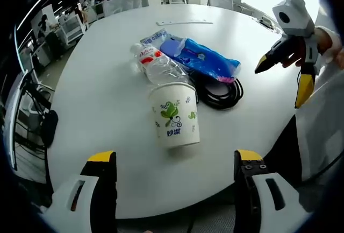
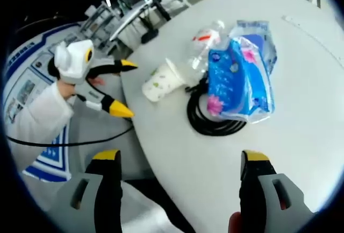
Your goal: Arrange the tabletop items into an orderly group along one side of the table until the central work area is clear of visible clutter.
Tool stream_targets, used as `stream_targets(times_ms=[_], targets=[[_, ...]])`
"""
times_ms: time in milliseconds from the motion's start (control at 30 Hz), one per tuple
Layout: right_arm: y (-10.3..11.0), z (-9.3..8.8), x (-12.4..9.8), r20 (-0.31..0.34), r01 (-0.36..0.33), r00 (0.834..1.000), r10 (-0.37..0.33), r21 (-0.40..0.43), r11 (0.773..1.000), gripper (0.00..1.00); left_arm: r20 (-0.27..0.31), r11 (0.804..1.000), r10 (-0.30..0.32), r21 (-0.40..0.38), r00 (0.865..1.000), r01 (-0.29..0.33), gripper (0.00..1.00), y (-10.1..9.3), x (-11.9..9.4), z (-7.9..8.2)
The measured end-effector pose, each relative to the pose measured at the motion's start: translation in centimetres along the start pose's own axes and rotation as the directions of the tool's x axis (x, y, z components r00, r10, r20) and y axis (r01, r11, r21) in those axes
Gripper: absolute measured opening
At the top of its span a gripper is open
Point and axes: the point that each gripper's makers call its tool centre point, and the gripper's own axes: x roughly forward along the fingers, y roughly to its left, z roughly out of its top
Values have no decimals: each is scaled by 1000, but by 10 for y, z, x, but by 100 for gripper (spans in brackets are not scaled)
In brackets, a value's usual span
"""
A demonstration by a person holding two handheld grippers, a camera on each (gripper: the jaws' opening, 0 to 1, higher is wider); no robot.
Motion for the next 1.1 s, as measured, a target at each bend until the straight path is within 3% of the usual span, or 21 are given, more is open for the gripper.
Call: stream_targets(times_ms=[267, 367, 500, 733, 867, 967, 1100], targets=[[-9, -7, -3, 3, -7, 1000, 7, 46, 999, 90, 1, 1000, 17, 4, 1000, -17, 84, 0, 5, 9], [-12, -7, -6, 18, -12, 1000, 11, 80, 997, 89, 35, 999, 47, 2, 998, -47, 78, 3, 6, 21], [-16, -8, -9, 33, -15, 999, 12, 111, 994, 88, 53, 999, 43, 5, 998, -43, 79, 0, 11, 32], [-22, -13, -12, 42, -24, 999, 18, 147, 989, 87, 29, 999, 34, 32, 999, -35, 78, -4, 17, 32], [-26, -14, -13, 50, -23, 999, 15, 166, 986, 86, 38, 999, 36, 15, 999, -37, 78, -4, 18, 33], [-28, -14, -14, 59, -30, 998, 19, 188, 982, 86, -2, 999, 47, 22, 999, -47, 78, -2, 22, 25], [-31, -14, -16, 65, -31, 998, 18, 196, 980, 85, 2, 999, 44, -2, 999, -44, 78, -1, 22, 26]])
